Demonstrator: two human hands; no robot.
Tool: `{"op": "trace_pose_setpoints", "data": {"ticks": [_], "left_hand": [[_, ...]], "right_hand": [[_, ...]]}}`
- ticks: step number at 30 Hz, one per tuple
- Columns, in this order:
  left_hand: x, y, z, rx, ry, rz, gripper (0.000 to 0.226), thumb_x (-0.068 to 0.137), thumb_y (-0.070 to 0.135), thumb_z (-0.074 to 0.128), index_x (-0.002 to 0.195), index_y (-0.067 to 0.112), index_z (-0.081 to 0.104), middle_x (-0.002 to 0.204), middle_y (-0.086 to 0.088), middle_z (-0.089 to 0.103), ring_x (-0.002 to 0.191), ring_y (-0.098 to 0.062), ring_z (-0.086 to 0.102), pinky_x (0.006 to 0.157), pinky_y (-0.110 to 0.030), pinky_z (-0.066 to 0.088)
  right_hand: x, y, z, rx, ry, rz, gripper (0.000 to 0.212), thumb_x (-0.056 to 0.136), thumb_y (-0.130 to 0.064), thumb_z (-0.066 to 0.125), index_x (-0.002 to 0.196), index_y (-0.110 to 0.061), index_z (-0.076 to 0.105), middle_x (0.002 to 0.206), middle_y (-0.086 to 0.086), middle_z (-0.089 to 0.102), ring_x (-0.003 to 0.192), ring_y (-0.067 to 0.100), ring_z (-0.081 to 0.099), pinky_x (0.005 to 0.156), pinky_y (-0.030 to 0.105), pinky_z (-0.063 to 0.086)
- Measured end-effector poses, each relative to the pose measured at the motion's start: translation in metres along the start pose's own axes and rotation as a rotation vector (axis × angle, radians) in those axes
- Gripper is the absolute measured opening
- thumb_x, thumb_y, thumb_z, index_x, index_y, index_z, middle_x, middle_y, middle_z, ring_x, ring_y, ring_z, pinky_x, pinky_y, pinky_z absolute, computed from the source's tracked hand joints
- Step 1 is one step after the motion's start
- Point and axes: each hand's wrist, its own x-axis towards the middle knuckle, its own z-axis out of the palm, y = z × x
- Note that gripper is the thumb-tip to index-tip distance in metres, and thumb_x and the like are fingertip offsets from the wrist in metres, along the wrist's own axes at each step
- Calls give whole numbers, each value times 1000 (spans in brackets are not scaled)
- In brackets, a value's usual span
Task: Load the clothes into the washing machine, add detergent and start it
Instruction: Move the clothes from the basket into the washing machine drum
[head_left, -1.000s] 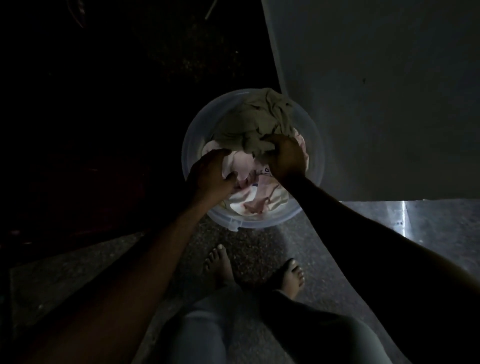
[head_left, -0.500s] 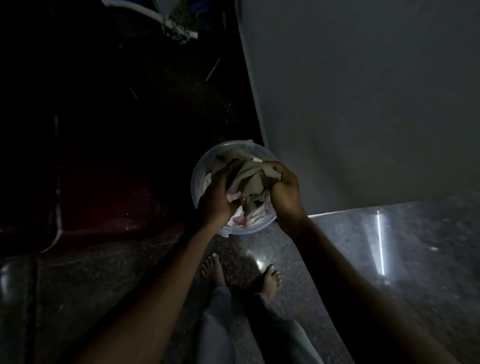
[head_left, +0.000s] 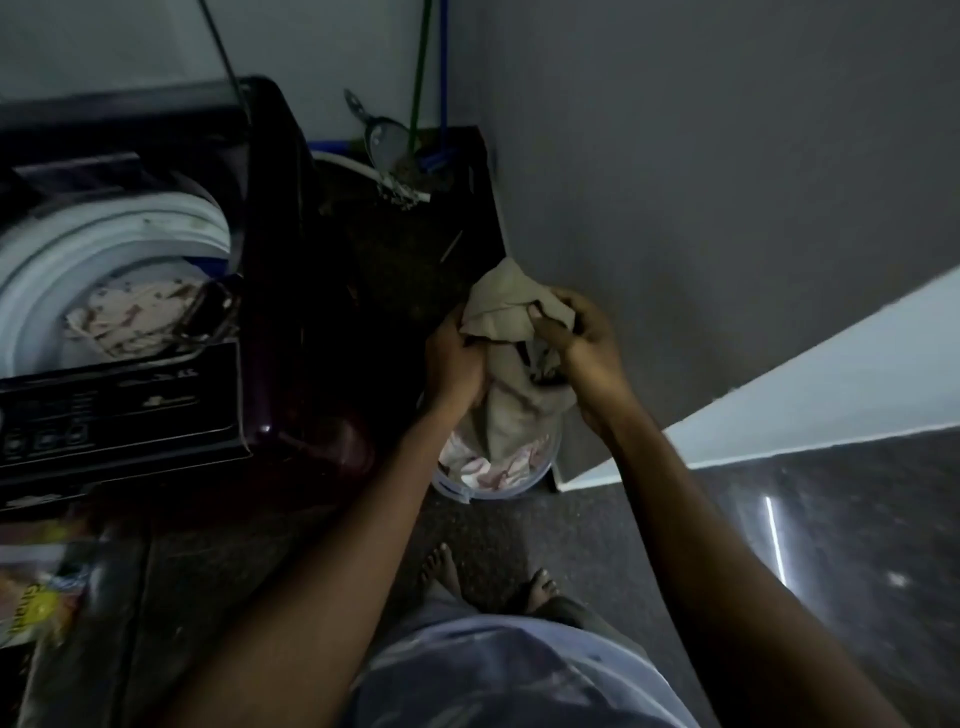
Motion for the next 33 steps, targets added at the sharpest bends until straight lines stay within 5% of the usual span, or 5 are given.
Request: {"op": "trace_pose_setpoints", "data": {"ticks": [7, 10, 17, 23, 33], "left_hand": [[-15, 97, -21, -7, -60, 118, 31, 83, 11, 47, 107, 18, 65, 102, -4, 69, 96, -26, 66, 81, -52, 56], [-22, 127, -30, -48, -39, 165, 35, 82, 18, 48, 96, 47, 62, 96, 3, 69, 91, -24, 68, 75, -55, 58], [-25, 153, -73, -80, 67, 281, 55, 85, 15, 45, 120, 57, 51, 101, 24, 68, 93, -14, 68, 73, -47, 60], [-9, 102, -128, 568, 189, 387, 51, 85, 19, 63, 135, 24, 53, 128, -7, 58, 112, -36, 58, 79, -43, 51], [7, 70, -149, 268, -183, 266, 107, 61, 54, 84, 149, 22, 33, 141, -5, 53, 129, -21, 51, 101, -34, 46]], "right_hand": [[-36, 3, -30, -268, -106, 122, 89, 57, -54, 86, 133, -47, 39, 111, -55, 45, 102, -29, 46, 75, -1, 44], [-38, 8, -19, -428, -57, 138, 115, 54, -54, 89, 147, -38, 22, 151, -18, 28, 133, 3, 35, 104, 29, 42], [-16, -5, 25, -257, 28, 39, 27, 94, -5, 51, 117, -10, 63, 104, -1, 68, 94, 2, 66, 77, 28, 53], [3, -48, 53, -69, 321, 74, 25, 96, -4, 41, 111, -3, 61, 94, 3, 66, 84, 13, 62, 62, 13, 51], [1, -120, 137, 90, 118, 156, 31, 81, 6, 58, 111, -2, 61, 100, 20, 68, 87, 27, 69, 69, 35, 58]]}}
